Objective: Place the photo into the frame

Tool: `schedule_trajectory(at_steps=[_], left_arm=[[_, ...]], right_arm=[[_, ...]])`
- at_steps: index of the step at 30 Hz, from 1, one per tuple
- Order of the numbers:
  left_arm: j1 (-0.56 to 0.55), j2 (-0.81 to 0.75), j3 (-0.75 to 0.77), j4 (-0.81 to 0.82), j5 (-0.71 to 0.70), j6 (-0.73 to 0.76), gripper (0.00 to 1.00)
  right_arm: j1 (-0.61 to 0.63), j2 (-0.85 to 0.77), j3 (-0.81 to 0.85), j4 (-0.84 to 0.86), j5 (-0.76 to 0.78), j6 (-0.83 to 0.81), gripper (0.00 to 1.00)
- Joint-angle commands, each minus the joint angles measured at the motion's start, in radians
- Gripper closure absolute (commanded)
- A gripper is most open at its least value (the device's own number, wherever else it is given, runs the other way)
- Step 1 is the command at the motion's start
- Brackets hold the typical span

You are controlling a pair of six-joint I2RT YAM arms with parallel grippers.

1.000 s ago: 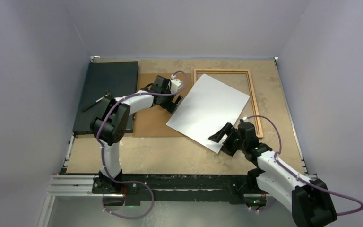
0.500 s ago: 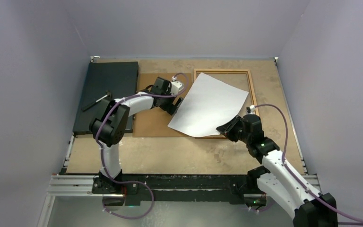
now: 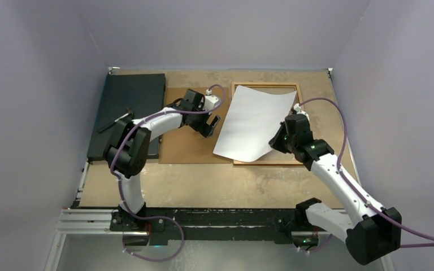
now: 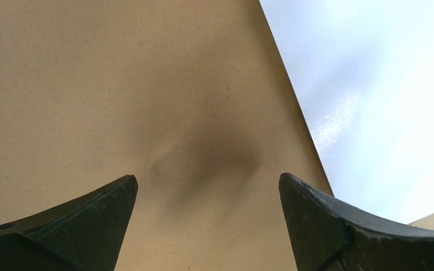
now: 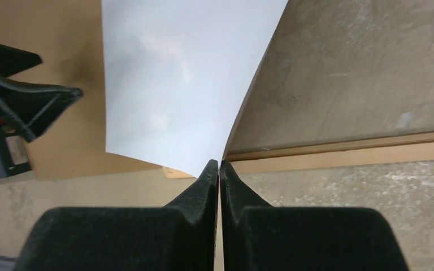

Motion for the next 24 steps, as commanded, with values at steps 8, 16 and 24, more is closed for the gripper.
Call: schedule_trajectory(at_steps=[8,16,24], left_arm=[[0.020,-0.080,0.080,-0.045,0.039,0.001,0.04],[0.021,-0.066,0.084,-0.040,0.058,-0.005,0.04],[0.021,-0.073,0.096,-0.055,0.058,-0.002,0.05]], right_arm=[[0.004,0.098,0.159,-0.194,0.089,-0.175,1.00],[0.004,0.084,0.262,-0.295,0.188,-0.259,1.00],[0.004,0.245,0.364,-0.279,0.294,-0.366,1.00]])
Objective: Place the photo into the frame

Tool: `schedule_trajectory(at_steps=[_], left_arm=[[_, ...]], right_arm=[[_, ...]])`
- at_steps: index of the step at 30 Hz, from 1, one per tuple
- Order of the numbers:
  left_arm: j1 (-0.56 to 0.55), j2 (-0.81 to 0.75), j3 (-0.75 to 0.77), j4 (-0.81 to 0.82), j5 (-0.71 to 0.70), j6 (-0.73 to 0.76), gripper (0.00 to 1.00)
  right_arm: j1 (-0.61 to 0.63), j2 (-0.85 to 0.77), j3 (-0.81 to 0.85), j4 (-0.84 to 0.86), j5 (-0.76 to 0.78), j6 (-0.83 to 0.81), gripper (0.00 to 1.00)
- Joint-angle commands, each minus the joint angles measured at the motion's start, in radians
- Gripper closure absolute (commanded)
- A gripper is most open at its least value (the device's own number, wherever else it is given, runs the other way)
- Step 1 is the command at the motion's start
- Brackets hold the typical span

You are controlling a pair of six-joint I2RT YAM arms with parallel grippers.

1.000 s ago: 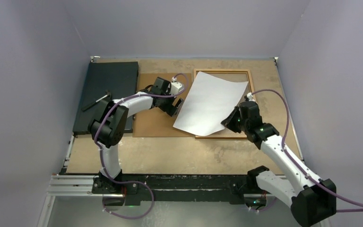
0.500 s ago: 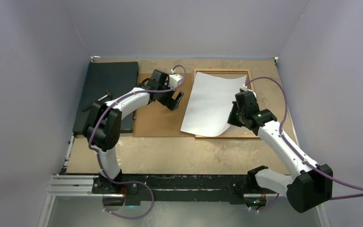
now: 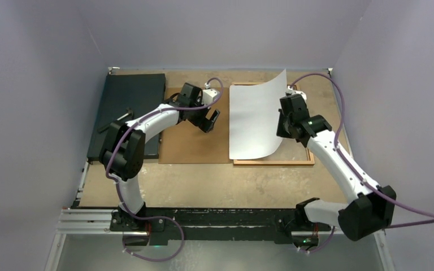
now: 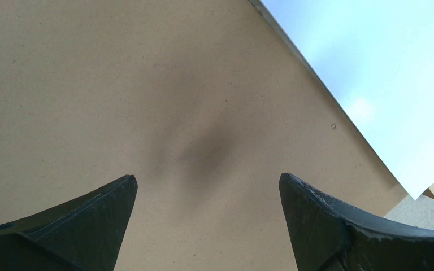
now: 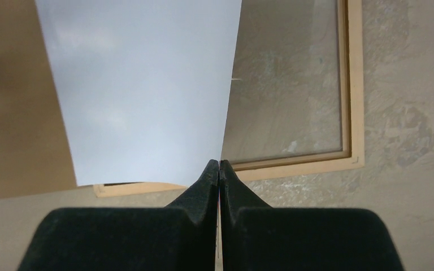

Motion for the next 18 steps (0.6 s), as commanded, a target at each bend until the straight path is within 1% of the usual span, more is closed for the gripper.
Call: schedule_trajectory(at_steps=[1,5,9,13,18], left_arm=[[0.007,-0.024,0.033,0.000,0.019,-0.001,0.05],[0.007,-0.024,0.031,-0.004,0.014,0.003,0.05],[0.007,-0.018,0.030,0.001,0.020,-0.002,0.05],[0.007,-0.011,0.038,0.001,0.028,-0.008,0.05],[0.007,-0.012,0.049,-0.005,0.025,-0.005,0.05]], right_arm=[[0.004,0.077,0.054,-0.017,0.100,-0.084,1.00],[0.004,0.103,0.066,-0.040,0.157,-0.102,1.00],[0.004,0.082,0.059,-0.049,0.190,-0.080,1.00],[0.004,0.081,0.048,-0.039,0.254,-0.092,1.00],[0.004,0.108,0.036,-0.072,0.299,-0.044,1.00]])
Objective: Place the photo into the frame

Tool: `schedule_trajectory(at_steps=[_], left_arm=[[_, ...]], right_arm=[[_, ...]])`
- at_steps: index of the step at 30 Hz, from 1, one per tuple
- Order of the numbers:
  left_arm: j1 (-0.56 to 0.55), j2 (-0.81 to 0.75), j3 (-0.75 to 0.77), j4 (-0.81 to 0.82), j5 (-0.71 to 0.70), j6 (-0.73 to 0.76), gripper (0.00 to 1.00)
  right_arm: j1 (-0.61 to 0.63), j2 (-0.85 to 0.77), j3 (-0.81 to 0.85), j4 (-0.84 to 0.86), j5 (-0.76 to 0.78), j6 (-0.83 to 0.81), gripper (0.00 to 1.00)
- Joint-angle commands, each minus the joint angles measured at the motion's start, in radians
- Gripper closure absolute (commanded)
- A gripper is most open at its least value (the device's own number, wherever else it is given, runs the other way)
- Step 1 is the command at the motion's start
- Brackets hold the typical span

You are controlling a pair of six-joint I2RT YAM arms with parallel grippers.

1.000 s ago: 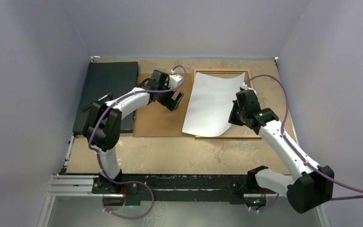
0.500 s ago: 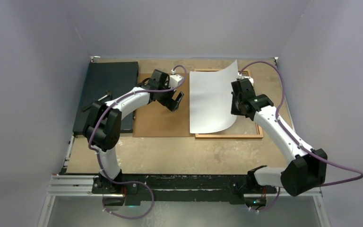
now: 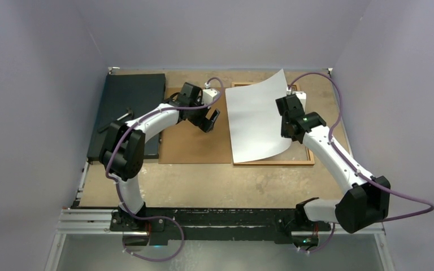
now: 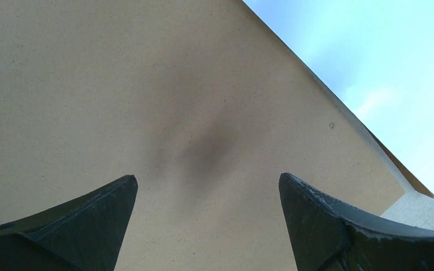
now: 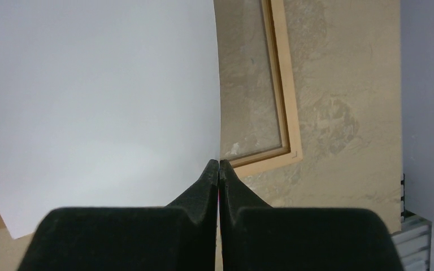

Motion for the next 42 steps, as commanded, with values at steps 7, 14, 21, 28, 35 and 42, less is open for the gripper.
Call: schedule_trajectory(at_steps=[7,14,21,28,35,42], left_arm=[[0.006,-0.003,0.060,-0.006,0.037,-0.008,0.06],[0.005,0.026,0.111,-0.032,0.056,-0.009,0.06],[-0.020,0.062,0.155,-0.033,0.044,-0.009,0.06],[-0.020,0.079,0.165,-0.031,0.045,-0.009,0.06],[-0.019,0.073,0.146,-0.025,0.042,-0.003,0.06],[-0.019,0.061,0.128,-0.018,0.031,0.000,0.06]], right_arm=[[0.001,-0.008,0.003,-0.056,0.149,0.097,1.00],[-0.019,-0.015,-0.056,0.002,0.126,0.138,1.00],[-0.120,-0.013,-0.099,0.082,0.056,0.179,1.00],[-0.184,-0.043,-0.148,0.135,0.017,0.169,1.00],[-0.185,-0.070,-0.200,0.179,-0.026,0.200,1.00],[-0.185,-0.039,-0.227,0.241,-0.053,0.190,1.00]])
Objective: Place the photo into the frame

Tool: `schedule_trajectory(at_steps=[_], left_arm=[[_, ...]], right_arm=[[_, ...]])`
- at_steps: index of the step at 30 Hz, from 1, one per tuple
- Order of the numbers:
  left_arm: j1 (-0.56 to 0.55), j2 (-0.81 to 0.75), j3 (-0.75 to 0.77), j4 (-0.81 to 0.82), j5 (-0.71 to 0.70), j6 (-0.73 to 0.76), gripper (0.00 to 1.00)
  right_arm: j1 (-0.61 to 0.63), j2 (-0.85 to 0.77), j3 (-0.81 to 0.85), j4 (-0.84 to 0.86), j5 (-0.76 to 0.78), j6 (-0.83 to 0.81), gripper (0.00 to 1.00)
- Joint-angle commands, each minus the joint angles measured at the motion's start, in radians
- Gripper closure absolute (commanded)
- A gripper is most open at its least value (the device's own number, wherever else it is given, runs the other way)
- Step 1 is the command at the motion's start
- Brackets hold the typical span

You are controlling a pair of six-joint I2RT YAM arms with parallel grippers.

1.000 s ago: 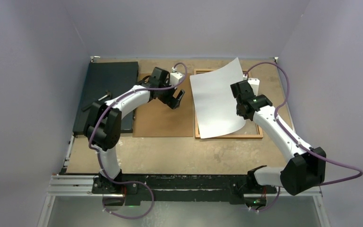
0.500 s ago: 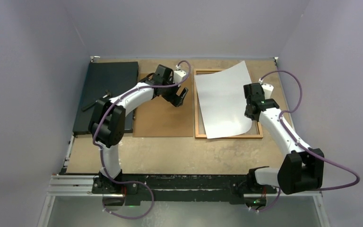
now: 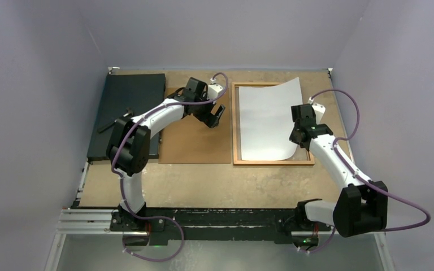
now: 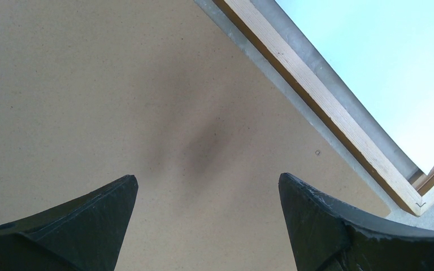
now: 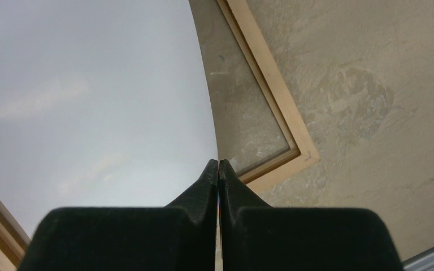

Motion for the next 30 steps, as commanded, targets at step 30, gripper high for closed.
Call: schedule_trajectory(at_steps=[30], left_arm=[[-0.002,-0.013,-0.014,0.020,-0.010,-0.013,0.06]], right_arm=[[0.000,-0.045,0.099,0.007,-0.226,-0.182,1.00]])
